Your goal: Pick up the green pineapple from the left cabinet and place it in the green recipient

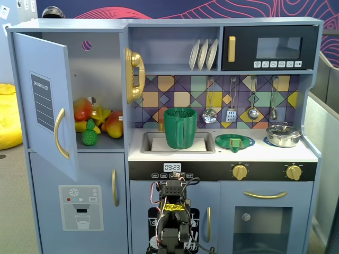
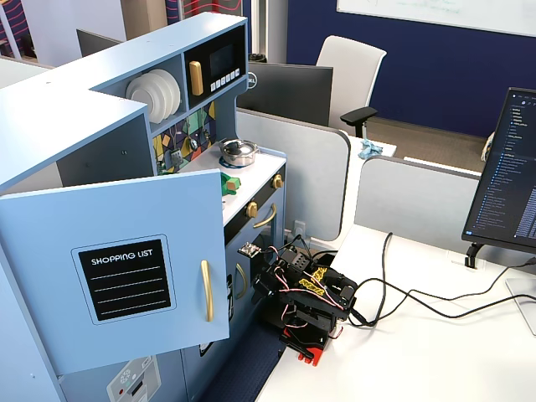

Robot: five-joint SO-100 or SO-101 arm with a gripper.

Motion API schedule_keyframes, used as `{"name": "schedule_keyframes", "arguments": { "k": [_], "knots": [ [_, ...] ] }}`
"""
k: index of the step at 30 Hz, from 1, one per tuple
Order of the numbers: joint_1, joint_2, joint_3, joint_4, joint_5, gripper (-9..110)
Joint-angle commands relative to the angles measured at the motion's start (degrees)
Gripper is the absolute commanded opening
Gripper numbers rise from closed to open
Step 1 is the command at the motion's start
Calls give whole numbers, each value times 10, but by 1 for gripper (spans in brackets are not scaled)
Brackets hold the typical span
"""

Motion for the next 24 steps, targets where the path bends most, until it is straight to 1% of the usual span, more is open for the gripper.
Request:
{"name": "schedule_keyframes", "arguments": {
  "k": [1,11,14,16,19,23,24],
  "knots": [
    [25,-4,4,101,19,0],
    [15,-4,4,101,24,0],
    [-11,-4,3,83,8,0],
    [-60,-4,-10,51,28,0],
    [-159,-24,-58,-33,52,0],
    [-243,-83,-119,-238,37,0],
    [-258,-100,-132,-289,10,0]
  ]
}}
